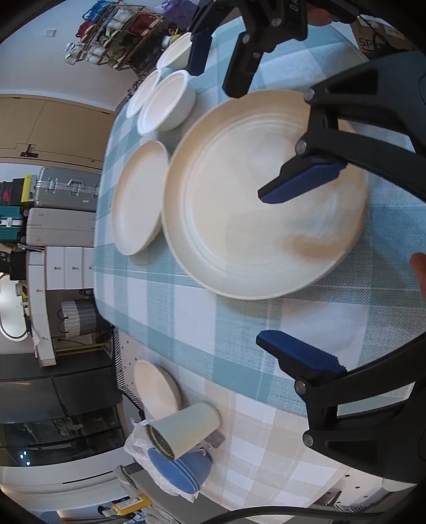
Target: Organize plates and bowls
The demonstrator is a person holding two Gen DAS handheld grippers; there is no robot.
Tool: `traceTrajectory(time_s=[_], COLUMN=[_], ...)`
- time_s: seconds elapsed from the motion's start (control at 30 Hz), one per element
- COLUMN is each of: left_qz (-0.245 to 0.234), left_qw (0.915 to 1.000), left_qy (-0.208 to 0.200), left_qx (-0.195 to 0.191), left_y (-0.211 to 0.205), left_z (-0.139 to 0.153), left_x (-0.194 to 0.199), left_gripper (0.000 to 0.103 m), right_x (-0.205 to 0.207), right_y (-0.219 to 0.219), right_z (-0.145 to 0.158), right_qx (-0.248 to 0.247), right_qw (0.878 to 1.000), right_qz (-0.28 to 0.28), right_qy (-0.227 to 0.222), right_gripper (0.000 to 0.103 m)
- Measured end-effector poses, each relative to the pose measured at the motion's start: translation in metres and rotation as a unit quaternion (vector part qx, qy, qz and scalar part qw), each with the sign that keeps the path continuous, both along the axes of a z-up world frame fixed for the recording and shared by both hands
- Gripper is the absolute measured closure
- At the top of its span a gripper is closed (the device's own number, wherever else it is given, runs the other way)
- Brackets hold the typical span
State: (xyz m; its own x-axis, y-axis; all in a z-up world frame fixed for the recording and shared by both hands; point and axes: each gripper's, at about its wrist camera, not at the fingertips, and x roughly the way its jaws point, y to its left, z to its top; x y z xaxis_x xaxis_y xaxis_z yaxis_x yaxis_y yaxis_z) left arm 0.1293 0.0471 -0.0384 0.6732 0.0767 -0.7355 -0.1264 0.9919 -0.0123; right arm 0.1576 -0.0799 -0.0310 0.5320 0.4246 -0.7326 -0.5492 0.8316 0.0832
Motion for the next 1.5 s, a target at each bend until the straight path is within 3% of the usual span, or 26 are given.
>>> traceTrajectory(time_s=[0.1,0.17,0.2,0.4,0.8,1.2,1.5], left_qz=[0.001,0.001,0.001,0.001,-0.007,-0.016,-0.007], left_qw=[1.0000,0.9999,0.9999,0.9997,0.9994,0.9988,0.9993], left_qy=[-0.008,-0.013,-0.013,-0.023,-0.032,-0.044,-0.038], left_qx=[0.000,0.002,0.004,0.009,0.013,0.010,0.002], left_y=[0.000,-0.001,-0.002,-0.007,-0.015,-0.022,-0.013], left_z=[0.012,0.019,0.023,0.038,0.061,0.086,0.087], left_x=[0.005,0.008,0.010,0.024,0.061,0.101,0.136], left_gripper=[0.024,0.016,0.002,0.002,0.002,0.002,0.002], right_x=[0.003,0.006,0.009,0.019,0.044,0.071,0.100], right_y=[-0.005,-0.008,-0.009,-0.013,-0.024,-0.037,-0.041], right_z=[0.012,0.020,0.024,0.048,0.084,0.111,0.120], right_qx=[0.013,0.018,0.019,0.011,0.007,0.027,0.024], right_qw=[1.000,1.000,1.000,0.998,0.997,0.997,0.996], right_qz=[-0.003,-0.005,-0.007,-0.008,-0.004,-0.017,-0.032], right_qy=[-0.012,-0.018,-0.022,-0.058,-0.078,-0.074,-0.075], right_gripper=[0.003,0.002,0.001,0.001,0.001,0.001,0.001])
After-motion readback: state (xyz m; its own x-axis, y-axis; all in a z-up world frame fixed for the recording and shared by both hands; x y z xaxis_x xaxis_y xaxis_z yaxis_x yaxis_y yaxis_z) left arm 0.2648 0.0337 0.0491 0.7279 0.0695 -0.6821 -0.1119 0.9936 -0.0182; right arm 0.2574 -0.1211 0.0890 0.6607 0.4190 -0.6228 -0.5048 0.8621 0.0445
